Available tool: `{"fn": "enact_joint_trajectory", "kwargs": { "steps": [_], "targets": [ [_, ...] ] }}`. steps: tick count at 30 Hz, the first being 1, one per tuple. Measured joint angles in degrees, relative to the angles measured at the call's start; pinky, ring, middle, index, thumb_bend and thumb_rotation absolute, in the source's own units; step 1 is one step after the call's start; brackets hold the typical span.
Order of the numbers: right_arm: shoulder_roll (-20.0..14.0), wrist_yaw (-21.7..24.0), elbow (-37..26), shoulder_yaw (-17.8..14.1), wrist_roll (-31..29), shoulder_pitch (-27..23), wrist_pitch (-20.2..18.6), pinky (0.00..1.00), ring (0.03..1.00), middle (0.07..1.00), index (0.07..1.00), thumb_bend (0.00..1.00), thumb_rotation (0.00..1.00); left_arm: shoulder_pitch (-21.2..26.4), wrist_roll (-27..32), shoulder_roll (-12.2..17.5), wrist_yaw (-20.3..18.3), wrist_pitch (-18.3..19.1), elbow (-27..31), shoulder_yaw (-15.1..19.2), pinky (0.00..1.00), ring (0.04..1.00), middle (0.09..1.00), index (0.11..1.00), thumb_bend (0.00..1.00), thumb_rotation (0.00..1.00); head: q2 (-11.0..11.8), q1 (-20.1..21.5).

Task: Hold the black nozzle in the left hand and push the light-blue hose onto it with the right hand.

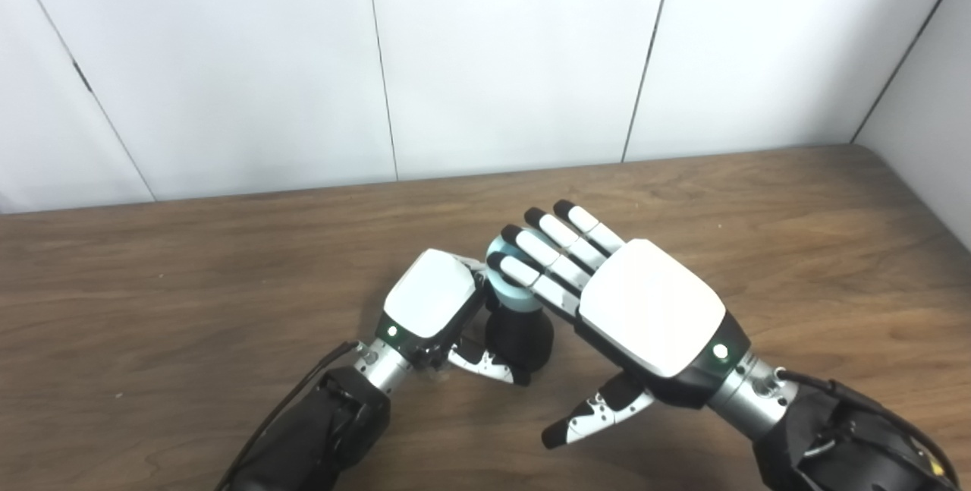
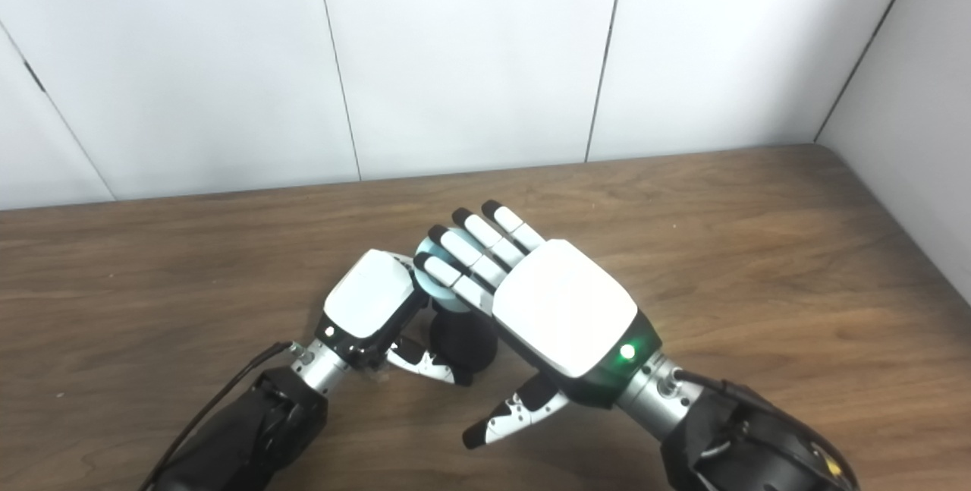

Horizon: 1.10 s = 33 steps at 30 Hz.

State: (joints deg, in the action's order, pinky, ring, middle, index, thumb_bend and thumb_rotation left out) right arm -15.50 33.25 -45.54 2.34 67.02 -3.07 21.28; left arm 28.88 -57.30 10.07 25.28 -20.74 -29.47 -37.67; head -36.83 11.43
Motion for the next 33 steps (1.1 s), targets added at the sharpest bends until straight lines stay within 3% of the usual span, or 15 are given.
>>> {"fn": "enact_joint_trajectory", "kwargs": {
  "steps": [33],
  "targets": [
    [2.40,-1.58,3.88,-2.30,3.07,0.80,-1.50,1.00,1.000,1.000,1.000,0.83,0.88,-0.01,0.00,0.02,-0.03,-0.01,0.05,0.00,0.29,0.325,0.401,0.521,0.51,0.00,-0.26,0.09]
  ]
}}
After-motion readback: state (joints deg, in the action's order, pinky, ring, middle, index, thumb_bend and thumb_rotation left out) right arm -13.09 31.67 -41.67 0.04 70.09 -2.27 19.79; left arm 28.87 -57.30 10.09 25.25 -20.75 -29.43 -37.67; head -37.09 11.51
